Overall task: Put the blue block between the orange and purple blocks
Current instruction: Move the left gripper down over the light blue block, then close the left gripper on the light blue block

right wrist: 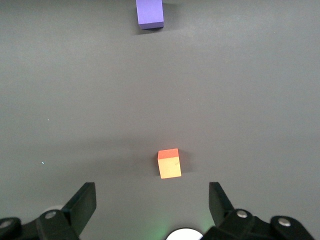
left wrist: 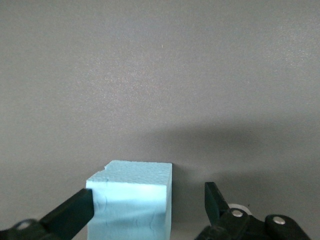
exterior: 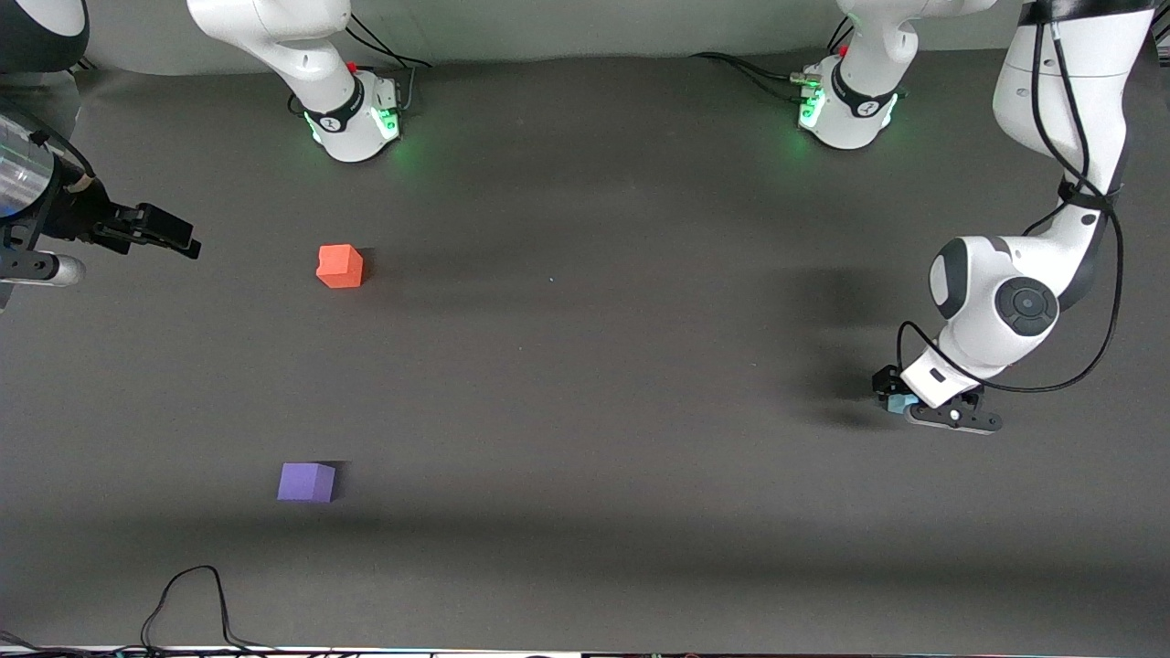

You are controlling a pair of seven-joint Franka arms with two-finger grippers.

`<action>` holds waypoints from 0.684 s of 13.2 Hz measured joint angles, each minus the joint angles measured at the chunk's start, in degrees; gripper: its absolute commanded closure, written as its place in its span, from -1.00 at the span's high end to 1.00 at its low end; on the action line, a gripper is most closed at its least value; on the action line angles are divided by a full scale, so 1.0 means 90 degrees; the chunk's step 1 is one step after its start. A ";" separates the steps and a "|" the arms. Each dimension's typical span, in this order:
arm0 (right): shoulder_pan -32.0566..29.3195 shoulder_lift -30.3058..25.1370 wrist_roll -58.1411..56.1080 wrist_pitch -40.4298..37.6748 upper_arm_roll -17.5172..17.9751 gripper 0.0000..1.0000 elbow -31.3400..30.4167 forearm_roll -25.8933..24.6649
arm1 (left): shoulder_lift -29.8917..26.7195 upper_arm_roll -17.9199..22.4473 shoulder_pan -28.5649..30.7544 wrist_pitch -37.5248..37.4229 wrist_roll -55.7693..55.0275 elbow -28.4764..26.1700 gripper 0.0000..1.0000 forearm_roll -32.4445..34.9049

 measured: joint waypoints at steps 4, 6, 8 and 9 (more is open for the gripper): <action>0.0000 0.0000 0.0000 0.0000 -0.0001 1.00 -0.0001 0.0000 | 0.0217 0.0035 0.0004 0.0371 0.0010 -0.0049 1.00 0.0017; 0.0000 0.0000 0.0000 0.0000 -0.0001 1.00 -0.0001 0.0000 | 0.0216 0.0036 0.0005 0.0382 0.0011 -0.0051 1.00 0.0017; 0.0000 0.0000 0.0000 0.0000 -0.0001 1.00 -0.0001 0.0000 | 0.0216 0.0036 0.0005 0.0383 0.0011 -0.0053 1.00 0.0017; 0.0000 0.0000 0.0000 0.0000 -0.0001 1.00 -0.0001 0.0000 | 0.0216 0.0038 0.0005 0.0385 0.0011 -0.0054 1.00 0.0017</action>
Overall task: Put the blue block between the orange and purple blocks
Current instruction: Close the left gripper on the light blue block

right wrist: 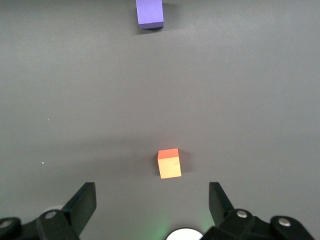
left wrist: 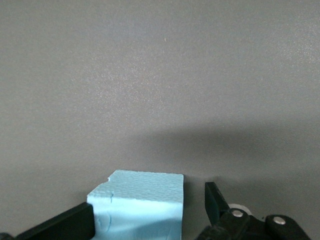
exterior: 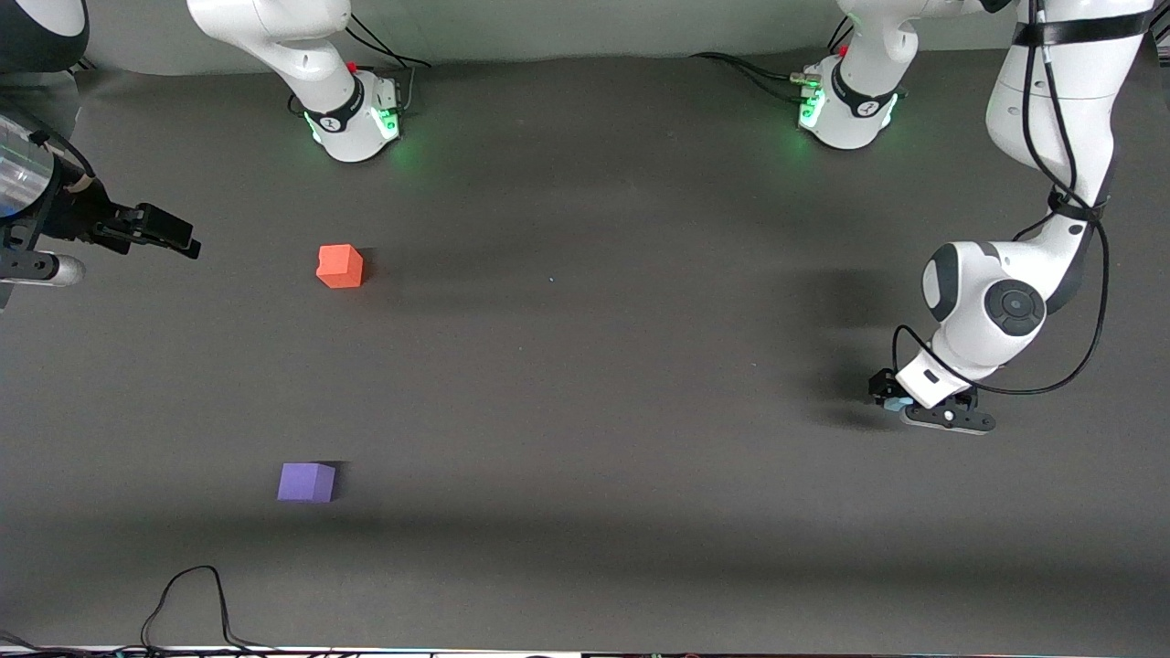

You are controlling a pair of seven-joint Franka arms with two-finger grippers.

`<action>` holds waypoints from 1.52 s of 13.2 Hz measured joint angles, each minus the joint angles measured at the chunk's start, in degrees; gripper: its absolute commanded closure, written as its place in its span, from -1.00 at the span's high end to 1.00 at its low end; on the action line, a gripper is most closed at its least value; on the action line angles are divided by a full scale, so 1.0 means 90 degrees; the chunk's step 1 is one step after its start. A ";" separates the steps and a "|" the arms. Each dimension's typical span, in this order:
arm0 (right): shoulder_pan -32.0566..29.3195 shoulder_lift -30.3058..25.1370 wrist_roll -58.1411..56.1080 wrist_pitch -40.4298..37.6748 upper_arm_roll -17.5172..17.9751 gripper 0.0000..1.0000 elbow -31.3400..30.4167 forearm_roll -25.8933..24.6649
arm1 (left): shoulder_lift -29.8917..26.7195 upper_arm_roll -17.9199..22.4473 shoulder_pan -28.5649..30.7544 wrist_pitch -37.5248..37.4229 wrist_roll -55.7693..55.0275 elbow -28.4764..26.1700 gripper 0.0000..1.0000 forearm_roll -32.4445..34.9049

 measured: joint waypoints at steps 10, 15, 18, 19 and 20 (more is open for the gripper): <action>0.0000 0.0000 0.0000 0.0000 -0.0001 1.00 0.0000 0.0000 | 0.0097 0.0025 0.0000 0.0061 -0.0002 -0.0073 1.00 0.0000; 0.0000 0.0000 0.0000 0.0000 -0.0001 1.00 0.0000 0.0000 | 0.0100 0.0025 0.0000 0.0086 -0.0008 -0.0072 -0.18 0.0000; 0.0000 0.0000 0.0000 0.0000 -0.0002 1.00 0.0000 0.0000 | 0.0098 0.0022 -0.0001 0.0097 -0.0011 -0.0063 -0.18 -0.0001; 0.0000 0.0000 0.0000 0.0000 -0.0002 1.00 0.0000 0.0000 | 0.0098 0.0022 -0.0001 0.0097 -0.0013 -0.0063 -0.18 -0.0001; 0.0000 0.0000 0.0000 0.0000 -0.0002 1.00 0.0000 0.0000 | 0.0098 0.0022 -0.0001 0.0097 -0.0014 -0.0063 -0.17 -0.0001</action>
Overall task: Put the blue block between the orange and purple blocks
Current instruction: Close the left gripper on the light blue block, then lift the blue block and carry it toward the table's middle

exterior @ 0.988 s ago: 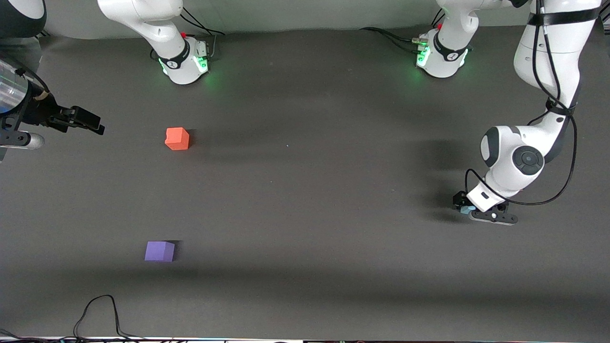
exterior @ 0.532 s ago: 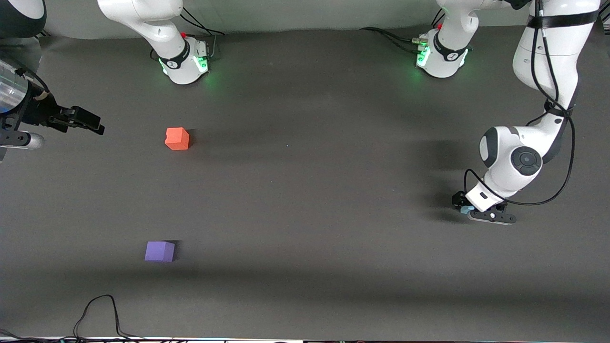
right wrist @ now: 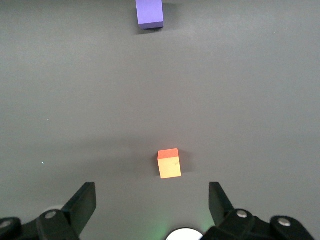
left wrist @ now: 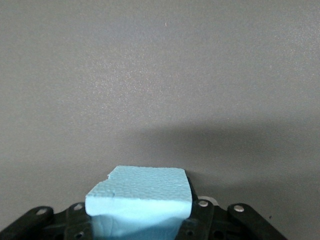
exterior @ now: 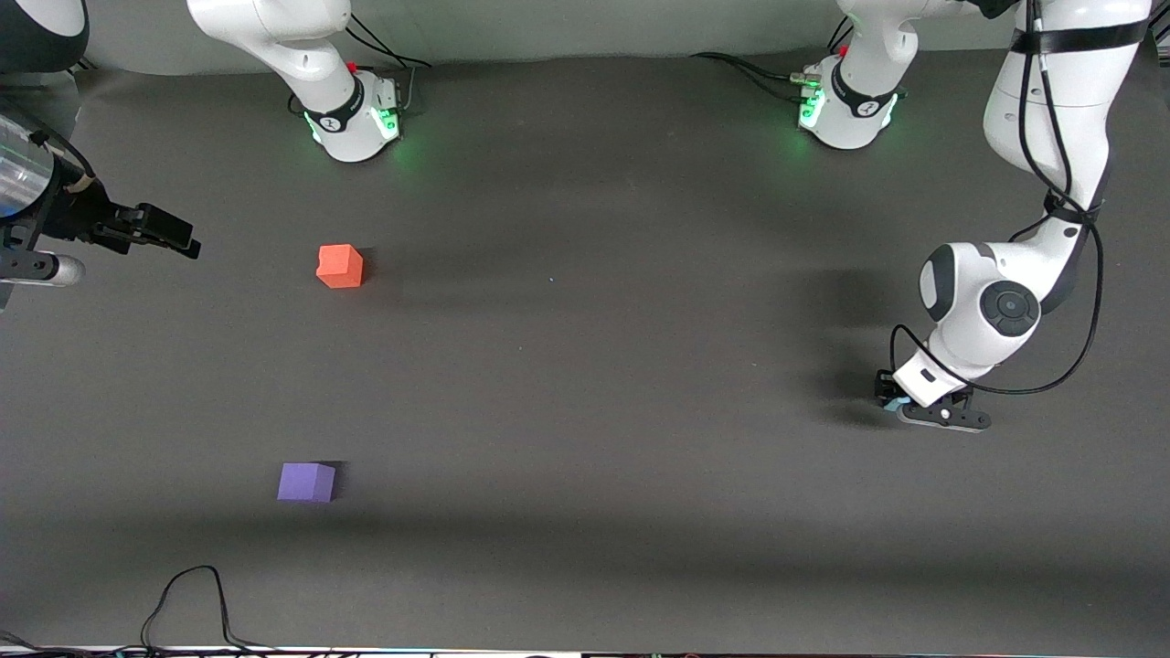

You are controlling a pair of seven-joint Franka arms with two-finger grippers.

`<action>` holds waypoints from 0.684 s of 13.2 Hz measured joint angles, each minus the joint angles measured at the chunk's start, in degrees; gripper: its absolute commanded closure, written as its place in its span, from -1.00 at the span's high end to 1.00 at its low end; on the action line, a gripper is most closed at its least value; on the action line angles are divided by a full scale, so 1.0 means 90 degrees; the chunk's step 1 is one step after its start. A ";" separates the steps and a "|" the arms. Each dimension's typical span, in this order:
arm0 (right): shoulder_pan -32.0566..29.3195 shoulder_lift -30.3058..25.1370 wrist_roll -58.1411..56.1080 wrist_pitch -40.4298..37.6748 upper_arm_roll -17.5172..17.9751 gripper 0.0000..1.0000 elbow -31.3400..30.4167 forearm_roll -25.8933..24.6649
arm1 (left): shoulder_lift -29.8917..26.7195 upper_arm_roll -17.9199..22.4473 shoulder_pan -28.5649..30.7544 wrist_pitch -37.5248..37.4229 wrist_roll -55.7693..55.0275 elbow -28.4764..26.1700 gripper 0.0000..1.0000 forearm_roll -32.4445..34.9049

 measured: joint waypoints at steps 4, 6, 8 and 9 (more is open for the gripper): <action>0.0000 0.0000 0.0000 0.0000 0.0000 1.00 0.0000 0.0000 | -0.0116 0.0010 0.0005 -0.0187 -0.0001 0.0046 -0.17 0.0000; 0.0000 0.0000 0.0000 0.0000 0.0000 1.00 -0.0002 0.0000 | -0.0502 0.0019 0.0011 -0.0918 -0.0002 0.0196 -0.17 0.0000; 0.0000 0.0000 0.0000 0.0000 0.0000 1.00 -0.0003 0.0000 | -0.1013 0.0019 0.0011 -0.1777 -0.0005 0.0371 -0.17 0.0000; -0.0001 0.0000 0.0000 0.0000 -0.0001 1.00 -0.0004 0.0000 | -0.1260 0.0013 0.0009 -0.2249 -0.0006 0.0485 -0.17 -0.0004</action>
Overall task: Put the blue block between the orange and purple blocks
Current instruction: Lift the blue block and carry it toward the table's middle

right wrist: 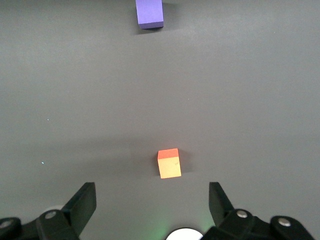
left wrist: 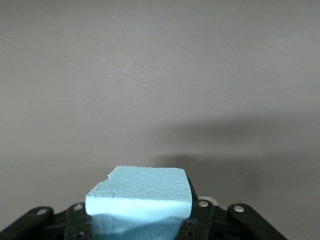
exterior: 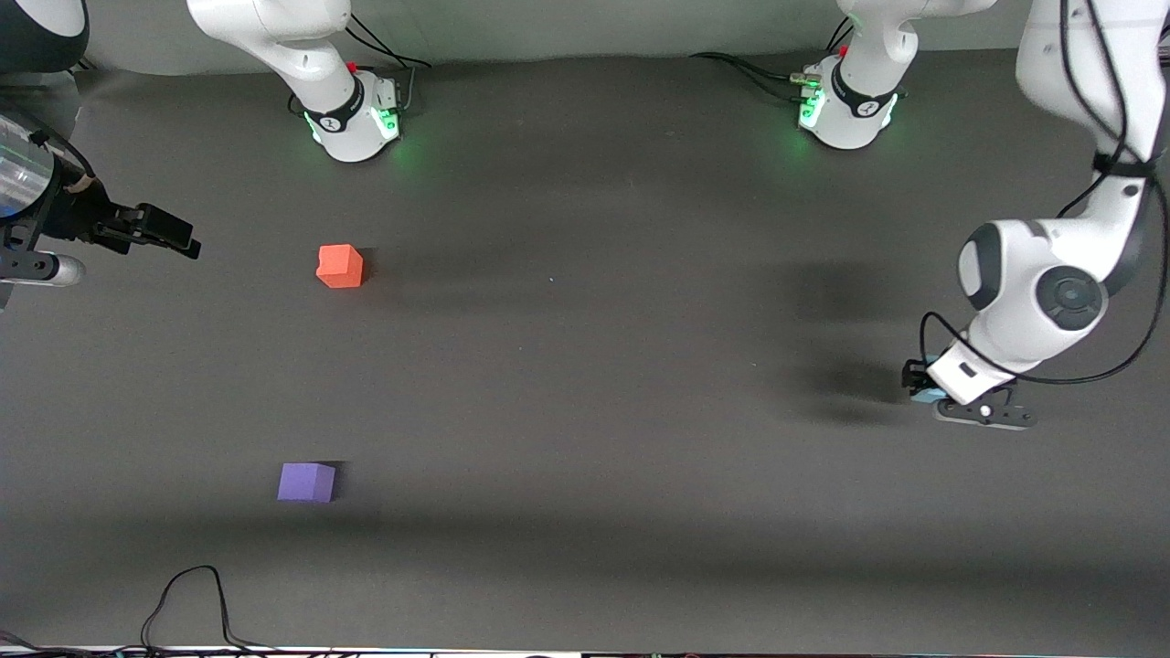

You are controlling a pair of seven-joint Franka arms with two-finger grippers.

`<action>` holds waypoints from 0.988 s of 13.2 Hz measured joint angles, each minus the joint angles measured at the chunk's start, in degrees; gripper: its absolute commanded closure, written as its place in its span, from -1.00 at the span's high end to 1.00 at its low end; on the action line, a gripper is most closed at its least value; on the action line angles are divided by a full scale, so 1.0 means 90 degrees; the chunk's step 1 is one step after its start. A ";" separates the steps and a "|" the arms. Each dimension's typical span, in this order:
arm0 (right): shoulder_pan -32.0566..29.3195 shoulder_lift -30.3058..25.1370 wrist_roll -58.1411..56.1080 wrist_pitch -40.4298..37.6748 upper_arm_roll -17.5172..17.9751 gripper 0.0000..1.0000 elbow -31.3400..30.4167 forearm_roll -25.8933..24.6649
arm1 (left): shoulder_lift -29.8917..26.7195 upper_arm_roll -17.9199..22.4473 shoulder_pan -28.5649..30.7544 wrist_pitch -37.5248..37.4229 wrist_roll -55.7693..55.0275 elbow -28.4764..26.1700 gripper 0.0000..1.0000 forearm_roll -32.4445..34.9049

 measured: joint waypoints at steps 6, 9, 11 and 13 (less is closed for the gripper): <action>0.0000 0.0000 0.0000 0.0000 -0.0006 1.00 -0.0001 0.0000 | -0.0463 -0.0345 -0.0249 -0.2567 -0.0904 0.1391 -0.16 -0.0039; 0.0000 0.0000 0.0000 0.0000 -0.0008 1.00 -0.0001 0.0000 | -0.0453 -0.0480 -0.0998 -0.2863 -0.2219 0.1756 -0.16 -0.0077; 0.0000 0.0000 0.0000 0.0000 -0.0009 1.00 -0.0001 0.0000 | -0.0406 -0.0519 -0.1646 -0.2864 -0.3202 0.1960 -0.16 -0.0117; 0.0000 0.0000 0.0000 0.0000 -0.0010 1.00 -0.0001 0.0000 | -0.0287 -0.0541 -0.2335 -0.2864 -0.4173 0.2230 -0.16 -0.0155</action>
